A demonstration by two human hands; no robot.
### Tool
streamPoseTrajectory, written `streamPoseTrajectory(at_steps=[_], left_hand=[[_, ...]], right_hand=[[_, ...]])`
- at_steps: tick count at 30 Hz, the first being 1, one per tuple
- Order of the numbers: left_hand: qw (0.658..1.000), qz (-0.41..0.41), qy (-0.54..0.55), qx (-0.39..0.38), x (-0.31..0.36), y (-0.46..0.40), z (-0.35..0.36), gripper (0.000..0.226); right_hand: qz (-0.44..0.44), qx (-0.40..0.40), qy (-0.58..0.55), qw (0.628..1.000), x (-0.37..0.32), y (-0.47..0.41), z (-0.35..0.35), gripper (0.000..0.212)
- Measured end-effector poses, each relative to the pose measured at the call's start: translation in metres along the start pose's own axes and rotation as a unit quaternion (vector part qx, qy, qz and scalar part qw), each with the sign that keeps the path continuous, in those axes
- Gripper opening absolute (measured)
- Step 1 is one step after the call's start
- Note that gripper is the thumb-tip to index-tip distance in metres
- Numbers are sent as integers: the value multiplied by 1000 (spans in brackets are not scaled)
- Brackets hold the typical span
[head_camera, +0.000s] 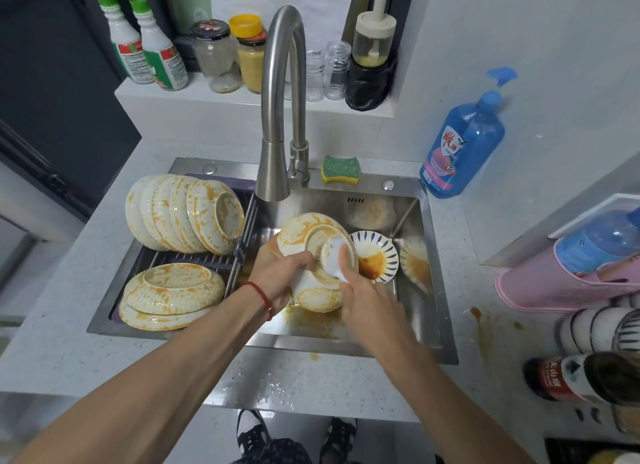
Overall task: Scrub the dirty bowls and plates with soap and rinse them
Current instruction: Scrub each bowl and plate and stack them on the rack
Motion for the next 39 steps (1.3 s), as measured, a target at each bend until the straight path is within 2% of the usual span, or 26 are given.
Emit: streamPoseTrajectory(at_steps=[3,7,11,14,16,21,25,30,35,39], left_hand=[[1000,-3,11,-3,3,-2,-5,55],[1000,1,-8,-1,3,-1,-7,68],[1000,1,-12,-1,5,-3,-11,61],[1000,1,-23,-12,5,-3,-14,73],[999,4,-28,-25,6,-1,-7,75],[998,-12,-25,-54,7,-2,0,79],[998,2,-30,-48,12,-5,-9,81],[996,4,-64,-60,6,-6,-7,68],[993,7,-89,-74,9,-8,-1,58],[988,9,-127,-84,7,-9,-1,62]], right_hand=[[-30,-12,-2,999,-5,11,4,69],[12,-1,46,999,14,-1,-5,75],[-51,-11,10,999,-16,21,3,73],[-4,-8,61,998,11,0,-9,74],[19,-1,53,998,9,-11,-17,73],[-33,11,21,999,-32,-5,-17,70],[-51,-20,63,997,-2,19,-4,70],[-27,-9,68,997,7,27,2,71],[-37,-32,-5,999,1,29,9,68],[-3,-12,39,999,32,8,-7,68]])
Point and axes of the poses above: each hand's wrist, its own y-axis away from the middle knuckle, its own z-axis out of the palm, x = y × z, the point moved 10 cm from there along -y, towards the middle knuckle, and after that the axes turned 1 degree about z, right-handed, at the moved point
